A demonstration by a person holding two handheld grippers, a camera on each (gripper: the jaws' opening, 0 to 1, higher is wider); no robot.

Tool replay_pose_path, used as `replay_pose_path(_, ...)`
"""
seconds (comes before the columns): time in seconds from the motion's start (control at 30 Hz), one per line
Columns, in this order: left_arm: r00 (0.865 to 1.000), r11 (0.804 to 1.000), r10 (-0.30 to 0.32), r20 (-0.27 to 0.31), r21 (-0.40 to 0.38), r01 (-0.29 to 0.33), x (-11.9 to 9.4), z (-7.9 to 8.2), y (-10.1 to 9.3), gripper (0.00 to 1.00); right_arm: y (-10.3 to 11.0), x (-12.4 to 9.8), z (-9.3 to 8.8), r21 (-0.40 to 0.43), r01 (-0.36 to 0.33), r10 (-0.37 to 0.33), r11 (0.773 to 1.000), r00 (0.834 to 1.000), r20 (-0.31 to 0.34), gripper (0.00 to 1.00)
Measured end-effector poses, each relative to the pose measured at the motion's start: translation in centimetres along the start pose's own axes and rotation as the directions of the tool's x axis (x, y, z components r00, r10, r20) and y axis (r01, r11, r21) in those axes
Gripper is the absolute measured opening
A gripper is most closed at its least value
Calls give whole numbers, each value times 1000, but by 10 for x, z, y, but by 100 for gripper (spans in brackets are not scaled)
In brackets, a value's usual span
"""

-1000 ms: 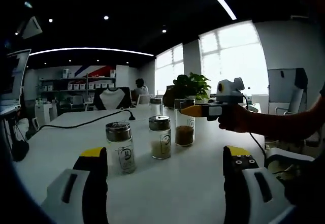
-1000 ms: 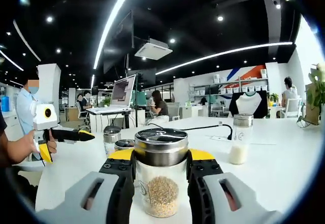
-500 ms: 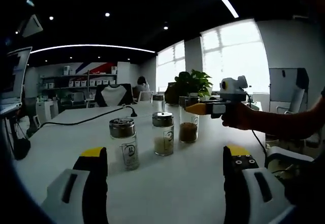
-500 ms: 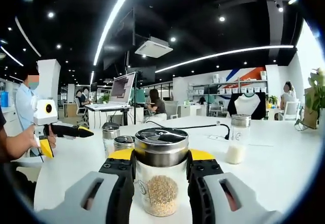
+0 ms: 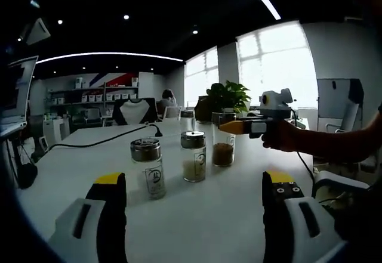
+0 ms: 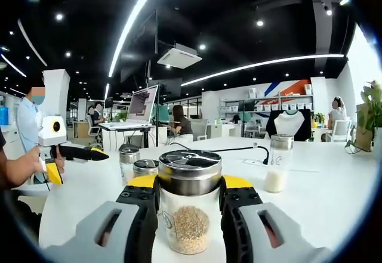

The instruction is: Rotate the seasoning bottle until the label or dispensing opening points toward the visible target arrow and the bottle remains upright within the marked orientation range

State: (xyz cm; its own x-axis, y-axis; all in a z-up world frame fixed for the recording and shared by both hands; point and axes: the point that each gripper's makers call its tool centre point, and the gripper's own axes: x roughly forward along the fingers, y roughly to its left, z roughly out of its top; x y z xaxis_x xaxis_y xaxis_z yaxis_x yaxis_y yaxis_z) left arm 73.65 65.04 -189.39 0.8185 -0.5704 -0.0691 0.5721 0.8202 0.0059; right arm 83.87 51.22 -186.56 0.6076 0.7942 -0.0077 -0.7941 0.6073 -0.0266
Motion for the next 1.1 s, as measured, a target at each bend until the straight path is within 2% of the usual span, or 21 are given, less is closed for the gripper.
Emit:
replay_pose_path(0.47, 1000, 1000, 5, -5, 7, -5, 0, 0, 0, 100, 1, -2, 0, 5, 4, -4, 1000, 1000, -4, 38)
replay_pose_path(0.7, 1000, 1000, 9, 5, 19, -9, -1, 4, 0, 100, 3, -2, -9, -47, 8, -11, 999, 998, -61, 41)
replay_pose_path(0.8, 1000, 1000, 13, 1, 21, -13, -2, 3, 1, 100, 4, -4, -2, -44, 0, -1, 999, 999, -37, 48)
replay_pose_path(1.1, 1000, 1000, 13, -4, 21, -13, -3, 3, 2, 100, -3, -11, 30, -35, 27, -26, 999, 1000, 13, 49)
